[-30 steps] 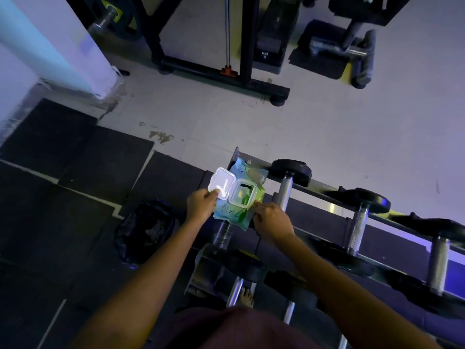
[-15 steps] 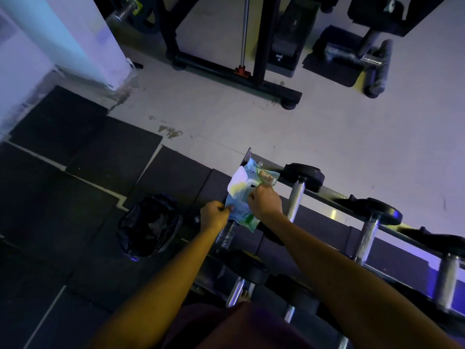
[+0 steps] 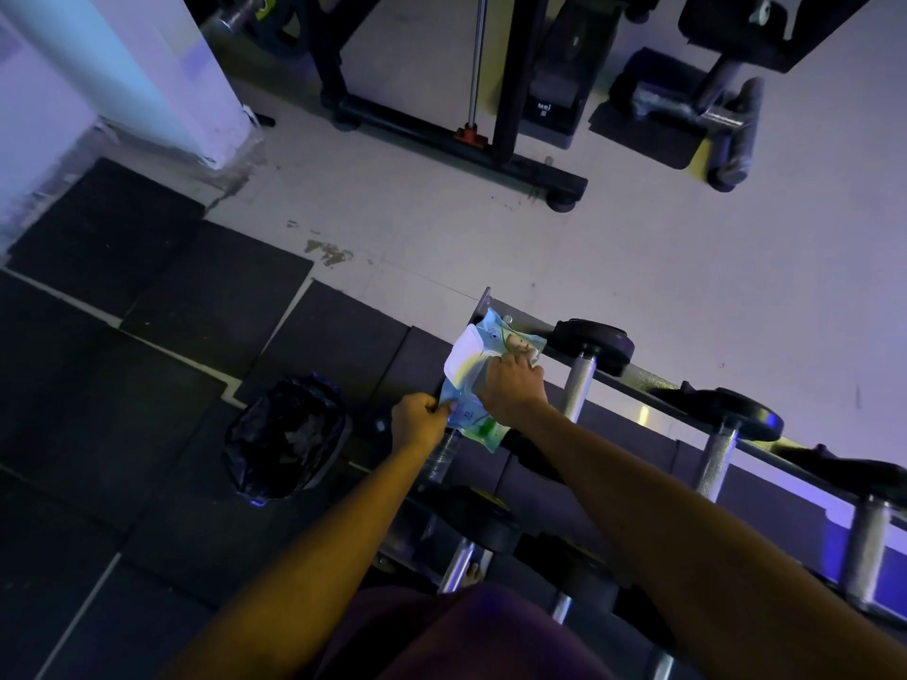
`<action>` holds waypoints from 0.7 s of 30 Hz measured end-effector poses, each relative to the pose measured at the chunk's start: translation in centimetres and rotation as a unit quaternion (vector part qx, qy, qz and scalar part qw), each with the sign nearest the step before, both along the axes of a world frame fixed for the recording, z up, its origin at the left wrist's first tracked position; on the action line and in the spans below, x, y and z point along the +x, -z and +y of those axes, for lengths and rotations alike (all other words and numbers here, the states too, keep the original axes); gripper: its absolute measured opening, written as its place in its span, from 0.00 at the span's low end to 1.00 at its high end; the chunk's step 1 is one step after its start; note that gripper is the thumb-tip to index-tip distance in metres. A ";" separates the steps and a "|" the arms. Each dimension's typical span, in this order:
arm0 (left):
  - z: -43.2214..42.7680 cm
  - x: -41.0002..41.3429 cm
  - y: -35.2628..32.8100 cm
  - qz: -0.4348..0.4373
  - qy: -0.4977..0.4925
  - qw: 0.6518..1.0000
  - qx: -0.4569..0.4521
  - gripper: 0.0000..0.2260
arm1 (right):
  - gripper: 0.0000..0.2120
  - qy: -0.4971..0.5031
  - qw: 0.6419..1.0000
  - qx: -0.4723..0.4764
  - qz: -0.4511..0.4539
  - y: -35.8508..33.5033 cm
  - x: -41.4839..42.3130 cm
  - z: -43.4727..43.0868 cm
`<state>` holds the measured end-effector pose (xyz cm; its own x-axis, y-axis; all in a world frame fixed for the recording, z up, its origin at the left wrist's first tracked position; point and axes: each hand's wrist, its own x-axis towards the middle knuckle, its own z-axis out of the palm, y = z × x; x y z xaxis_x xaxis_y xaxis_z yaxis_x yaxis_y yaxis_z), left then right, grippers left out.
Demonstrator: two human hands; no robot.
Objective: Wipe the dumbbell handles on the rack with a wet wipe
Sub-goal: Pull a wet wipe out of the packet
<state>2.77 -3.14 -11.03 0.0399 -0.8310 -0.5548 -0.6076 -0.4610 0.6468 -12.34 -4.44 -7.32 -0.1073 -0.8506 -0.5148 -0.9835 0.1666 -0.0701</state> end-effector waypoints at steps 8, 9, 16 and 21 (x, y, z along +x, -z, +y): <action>0.5 -0.1 -0.5 0.015 0.005 1.000 -0.018 0.24 | 0.07 0.139 0.972 -0.058 -0.182 1.0 -1.0 1.1; 0.6 -0.1 -0.5 0.013 0.007 1.000 -0.018 0.24 | 0.06 0.156 0.964 -0.068 -0.203 1.0 -1.1 1.0; 0.4 -0.3 -0.6 0.005 0.011 1.000 -0.012 0.25 | 0.07 0.133 0.966 -0.083 -0.207 1.3 -1.7 1.0; 0.4 -0.3 -1.3 -0.009 0.011 1.000 -0.012 0.26 | 0.15 0.072 0.993 -0.026 -0.084 0.6 -1.2 -0.1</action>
